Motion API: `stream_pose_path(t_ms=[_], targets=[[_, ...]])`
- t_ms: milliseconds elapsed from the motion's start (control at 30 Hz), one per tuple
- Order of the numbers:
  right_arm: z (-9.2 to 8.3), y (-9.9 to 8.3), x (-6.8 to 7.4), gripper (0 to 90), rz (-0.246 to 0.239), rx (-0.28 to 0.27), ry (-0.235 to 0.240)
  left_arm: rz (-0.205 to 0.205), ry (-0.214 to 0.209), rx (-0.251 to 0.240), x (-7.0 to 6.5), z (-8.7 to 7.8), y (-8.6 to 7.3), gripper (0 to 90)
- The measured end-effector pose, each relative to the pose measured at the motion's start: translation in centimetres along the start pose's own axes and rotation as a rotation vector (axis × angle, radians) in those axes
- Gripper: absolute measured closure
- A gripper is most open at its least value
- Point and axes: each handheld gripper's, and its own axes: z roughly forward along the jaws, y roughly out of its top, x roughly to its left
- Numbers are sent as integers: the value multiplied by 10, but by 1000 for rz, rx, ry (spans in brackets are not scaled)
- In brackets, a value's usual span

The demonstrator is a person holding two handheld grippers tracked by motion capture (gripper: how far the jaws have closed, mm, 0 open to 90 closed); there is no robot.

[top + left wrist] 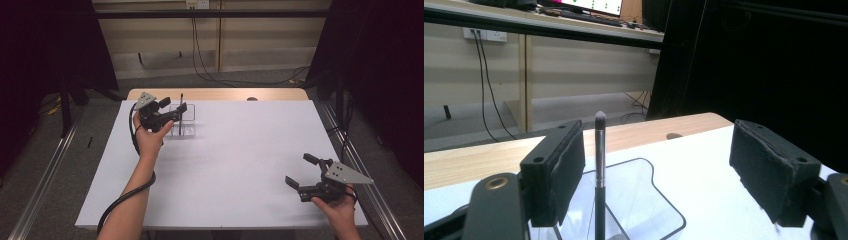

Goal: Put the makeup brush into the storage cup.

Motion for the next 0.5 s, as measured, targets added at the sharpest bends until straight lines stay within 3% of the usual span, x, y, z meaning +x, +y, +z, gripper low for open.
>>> stream_pose_path(t_ms=[500], targets=[[0, 0, 0, 4, -1, -1, 0, 33, -56, 12, -4, 0, 0, 37]])
